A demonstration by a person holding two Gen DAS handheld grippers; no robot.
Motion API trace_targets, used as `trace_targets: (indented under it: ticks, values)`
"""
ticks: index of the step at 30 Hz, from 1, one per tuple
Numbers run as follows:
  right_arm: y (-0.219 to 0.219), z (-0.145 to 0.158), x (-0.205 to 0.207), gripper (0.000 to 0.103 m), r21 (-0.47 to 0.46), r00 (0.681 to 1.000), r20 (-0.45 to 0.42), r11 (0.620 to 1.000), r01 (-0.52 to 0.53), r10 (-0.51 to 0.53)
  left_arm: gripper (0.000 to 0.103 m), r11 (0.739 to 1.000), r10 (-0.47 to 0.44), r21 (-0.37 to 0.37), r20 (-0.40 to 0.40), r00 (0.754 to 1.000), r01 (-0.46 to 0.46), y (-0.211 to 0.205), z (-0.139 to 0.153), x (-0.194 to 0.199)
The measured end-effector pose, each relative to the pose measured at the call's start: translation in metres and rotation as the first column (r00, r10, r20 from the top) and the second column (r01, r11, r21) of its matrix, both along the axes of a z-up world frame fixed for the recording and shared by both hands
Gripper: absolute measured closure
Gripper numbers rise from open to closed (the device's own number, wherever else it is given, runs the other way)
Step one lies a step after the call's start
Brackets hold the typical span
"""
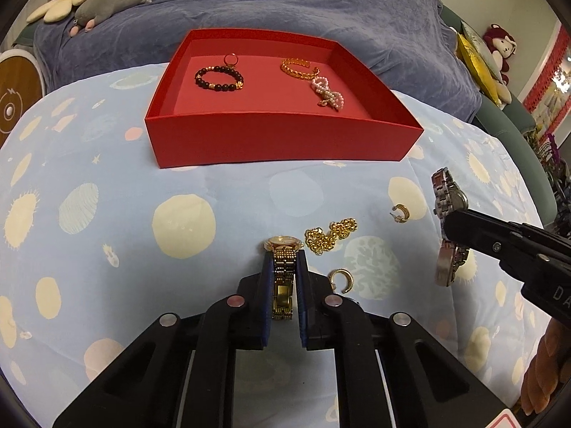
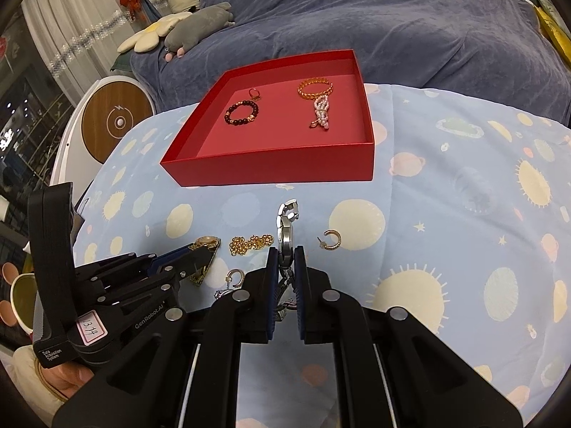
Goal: Organize jewelry
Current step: 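Lift both grippers with the watches and carry them over the red box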
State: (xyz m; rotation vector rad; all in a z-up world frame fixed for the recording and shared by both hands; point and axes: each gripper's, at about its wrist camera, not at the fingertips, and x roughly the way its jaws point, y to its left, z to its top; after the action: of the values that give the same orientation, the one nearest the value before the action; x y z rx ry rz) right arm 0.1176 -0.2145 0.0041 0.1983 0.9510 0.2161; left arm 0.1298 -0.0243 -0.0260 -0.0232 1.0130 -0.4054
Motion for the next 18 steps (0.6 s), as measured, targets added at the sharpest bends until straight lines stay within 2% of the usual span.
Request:
trace_targets:
  ticks: [11,18]
  values:
    - [0.001,0.006,0.0,0.095,0.004,1.0,0.013,1.0,-0.004,0.004,0.094,0.998,-0.013,-0.059,0.038,0.999,0.015,0.003,0.028,-0.006]
    - [-0.004,0.033,0.017,0.095,-0.011,0.997,0.082,1.0,0.014,-0.013,0.094,0.994,-0.009,-0.11,0.135,0.991,0.024,0.013,0.083,0.002]
